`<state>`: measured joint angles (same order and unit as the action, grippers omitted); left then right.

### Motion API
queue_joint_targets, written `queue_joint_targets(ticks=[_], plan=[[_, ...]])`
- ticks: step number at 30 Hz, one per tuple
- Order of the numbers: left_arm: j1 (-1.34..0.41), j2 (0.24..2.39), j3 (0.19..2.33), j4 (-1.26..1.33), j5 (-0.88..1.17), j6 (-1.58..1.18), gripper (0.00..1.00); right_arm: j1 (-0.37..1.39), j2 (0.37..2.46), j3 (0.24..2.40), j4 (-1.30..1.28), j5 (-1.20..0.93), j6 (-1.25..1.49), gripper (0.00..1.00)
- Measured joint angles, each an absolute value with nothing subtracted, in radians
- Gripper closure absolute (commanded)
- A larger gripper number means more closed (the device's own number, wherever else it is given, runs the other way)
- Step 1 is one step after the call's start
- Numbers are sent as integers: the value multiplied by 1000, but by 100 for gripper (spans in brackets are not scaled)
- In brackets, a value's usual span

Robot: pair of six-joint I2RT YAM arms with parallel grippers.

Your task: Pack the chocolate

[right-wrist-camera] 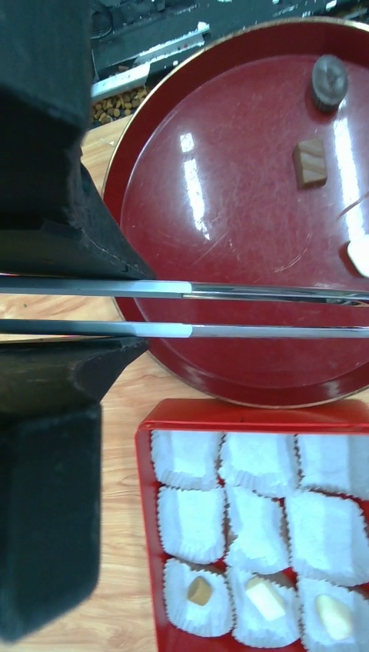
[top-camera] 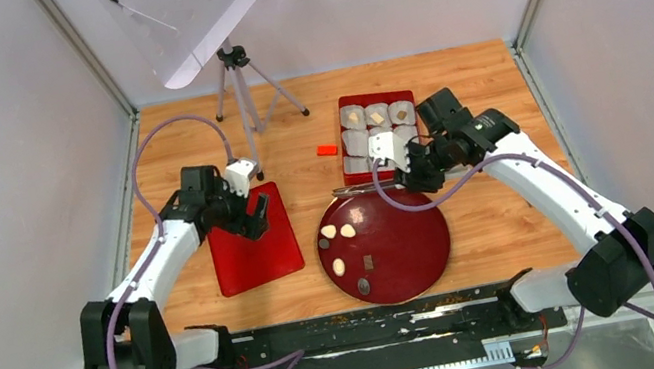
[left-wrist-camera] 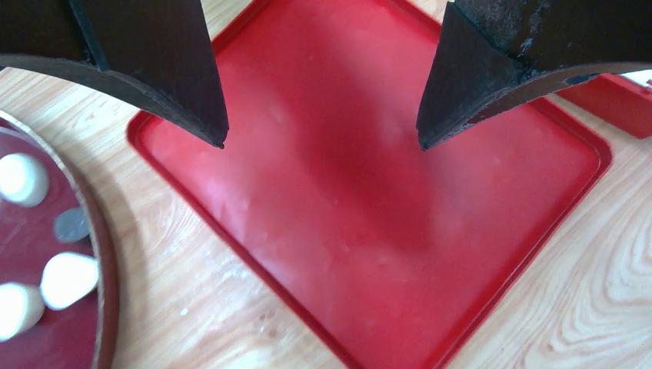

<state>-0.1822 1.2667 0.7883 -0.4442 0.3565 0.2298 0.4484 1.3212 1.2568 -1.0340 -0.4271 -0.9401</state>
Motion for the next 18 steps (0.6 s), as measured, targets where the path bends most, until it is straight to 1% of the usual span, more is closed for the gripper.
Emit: queue_joint_targets(ticks=[4, 9, 13, 18], plan=[[-173, 1250, 775, -475, 348, 291, 0, 496, 1321, 1256, -1033, -441, -942, 76], [-168, 1129, 700, -450, 358, 279, 0, 571, 1324, 1255, -1067, -438, -944, 71], [-161, 1111, 672, -373, 360, 237, 0, 576, 1345, 1255, -1090, -428, -944, 70], [-146, 1112, 666, -349, 361, 201, 0, 585, 1397, 1256, -1102, -403, -949, 69]])
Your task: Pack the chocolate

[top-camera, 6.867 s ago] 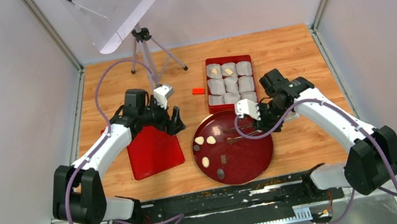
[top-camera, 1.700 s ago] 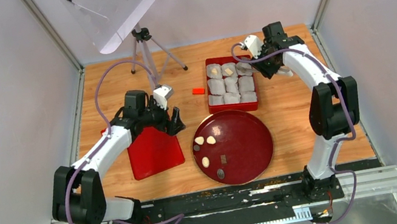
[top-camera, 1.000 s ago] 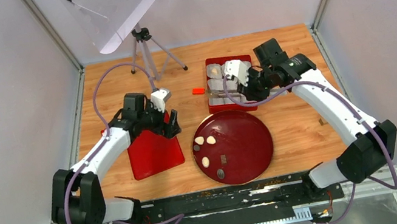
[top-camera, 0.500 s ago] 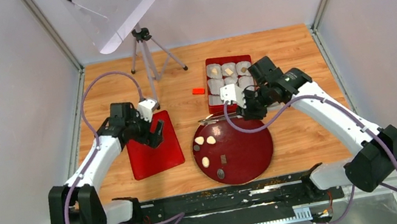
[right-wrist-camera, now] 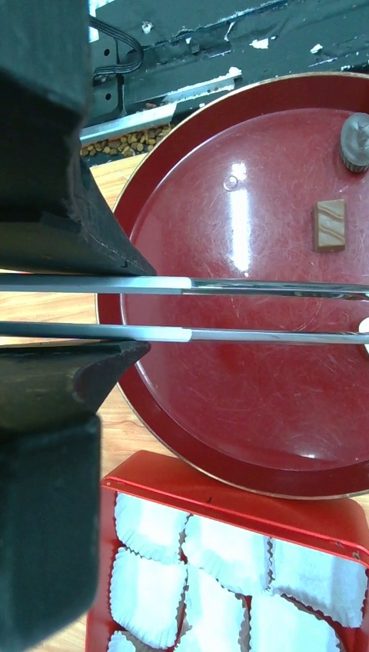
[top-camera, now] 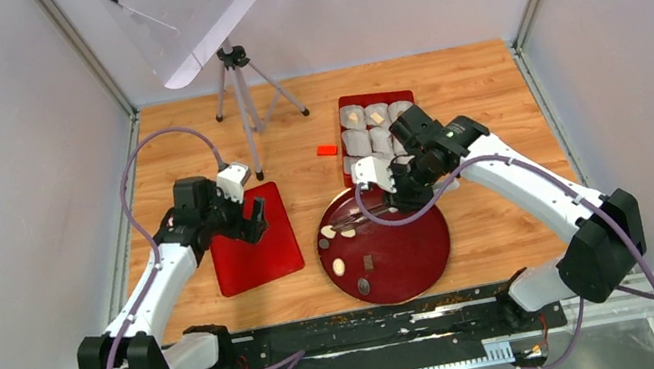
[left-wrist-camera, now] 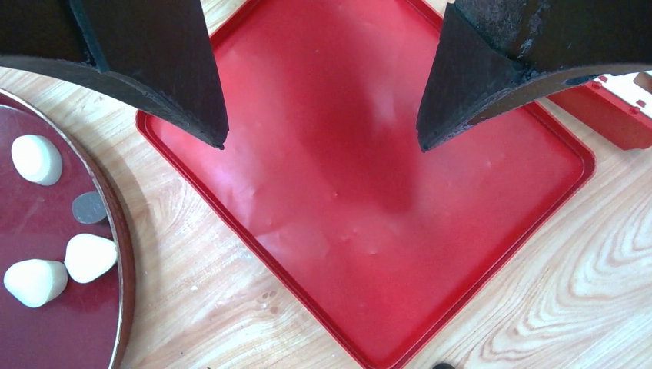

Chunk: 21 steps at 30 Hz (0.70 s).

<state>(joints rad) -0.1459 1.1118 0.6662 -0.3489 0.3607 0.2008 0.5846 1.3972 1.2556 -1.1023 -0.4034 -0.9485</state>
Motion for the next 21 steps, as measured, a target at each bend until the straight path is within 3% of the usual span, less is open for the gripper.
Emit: queue_joint_targets(ticks=[9, 21], plan=[[-146, 1119, 664, -323, 360, 173, 0, 595, 1407, 1241, -1082, -376, -951, 56], [-146, 1131, 653, -309, 360, 169, 0, 595, 1443, 1219, -1054, -360, -949, 51]])
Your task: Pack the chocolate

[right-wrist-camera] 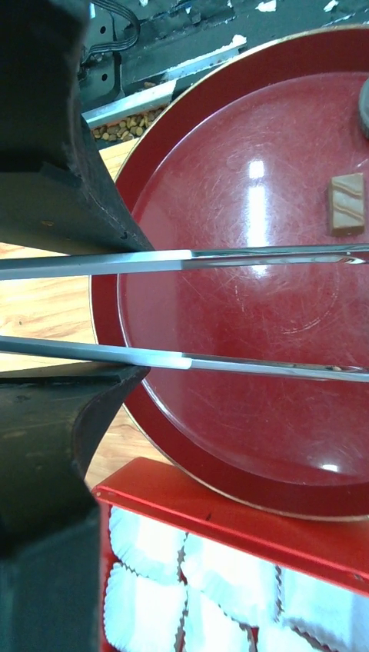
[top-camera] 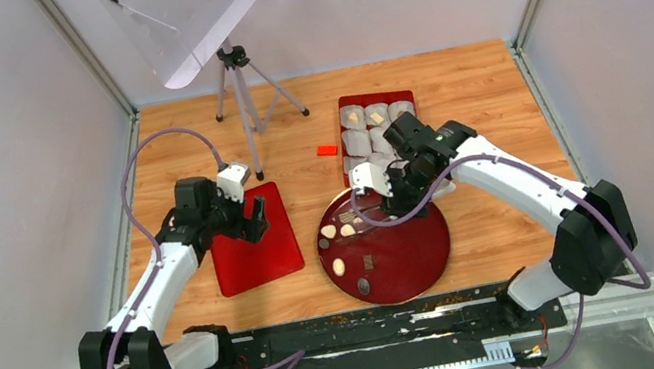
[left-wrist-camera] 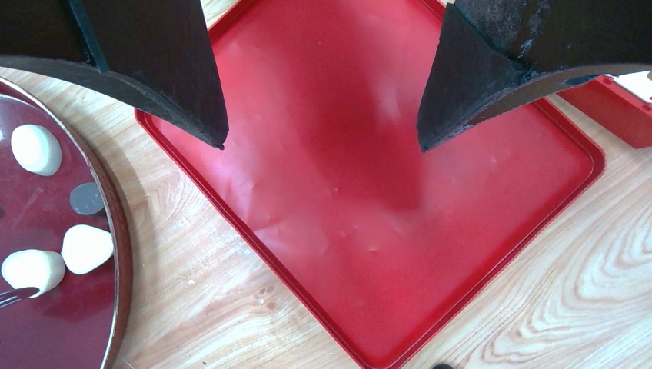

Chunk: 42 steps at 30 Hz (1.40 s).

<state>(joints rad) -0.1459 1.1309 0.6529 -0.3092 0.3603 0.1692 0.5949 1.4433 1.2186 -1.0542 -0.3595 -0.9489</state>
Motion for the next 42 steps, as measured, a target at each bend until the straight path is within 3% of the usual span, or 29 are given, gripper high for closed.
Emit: queue_joint_targets(ticks=[7, 15, 18, 27, 32, 42], plan=[[-143, 1131, 642, -303, 361, 165, 0, 595, 1483, 1191, -1027, -323, -949, 54], [-135, 1128, 626, -302, 364, 160, 0, 595, 1511, 1191, -986, -292, -952, 83], [-134, 1127, 626, -301, 366, 158, 0, 595, 1511, 1191, -986, -281, -952, 88], [-134, 1129, 626, -301, 381, 151, 0, 565, 1461, 1274, -1042, -287, -943, 93], [-134, 1148, 630, -305, 384, 160, 0, 447, 1465, 1380, -1011, -316, -890, 96], [-134, 1161, 644, -306, 387, 159, 0, 346, 1665, 1450, -881, -235, -840, 95]])
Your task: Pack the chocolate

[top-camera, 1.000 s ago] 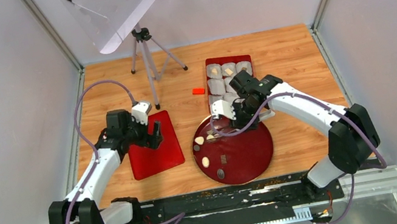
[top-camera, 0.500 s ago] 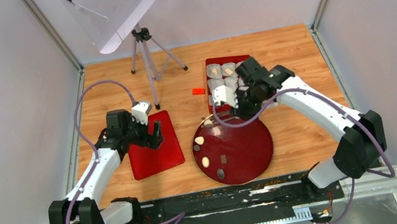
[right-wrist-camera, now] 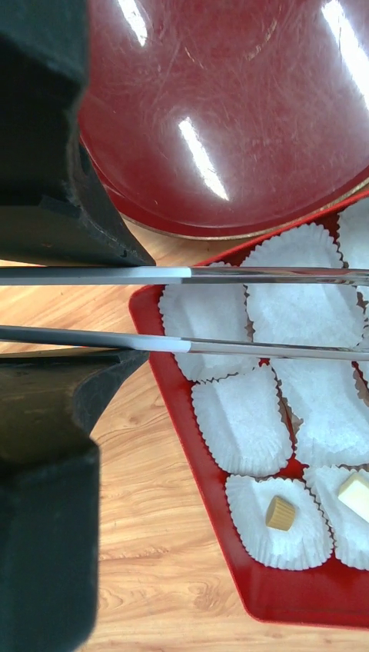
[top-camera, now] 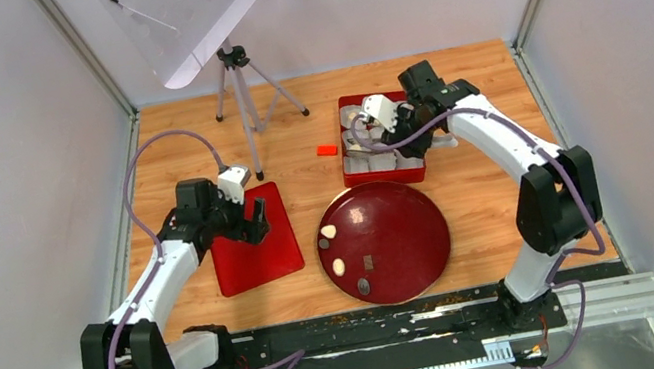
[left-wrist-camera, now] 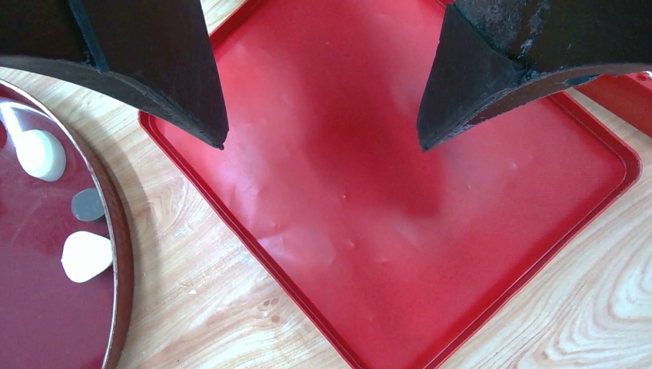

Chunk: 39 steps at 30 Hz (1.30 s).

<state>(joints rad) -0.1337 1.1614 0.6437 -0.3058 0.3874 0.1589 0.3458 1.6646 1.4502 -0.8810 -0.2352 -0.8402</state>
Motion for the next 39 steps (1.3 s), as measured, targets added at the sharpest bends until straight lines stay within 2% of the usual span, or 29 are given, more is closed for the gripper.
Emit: queue_joint_targets(ticks=[17, 20, 24, 26, 32, 35, 39], plan=[[-122, 1161, 644, -310, 387, 158, 0, 346, 1789, 1512, -815, -157, -824, 90], [-121, 1161, 644, -309, 387, 158, 0, 346, 1807, 1514, -805, -145, -823, 84], [-116, 1160, 644, -309, 387, 157, 0, 346, 1823, 1514, -803, -138, -821, 66], [-112, 1159, 644, -309, 388, 157, 0, 346, 1826, 1514, -802, -133, -819, 60], [-109, 1159, 644, -308, 391, 154, 0, 346, 1828, 1517, -802, -120, -812, 58], [-109, 1159, 644, -303, 393, 152, 0, 346, 1828, 1526, -803, -117, -805, 54], [-109, 1159, 644, -301, 399, 142, 0, 346, 1827, 1536, -804, -115, -794, 56]])
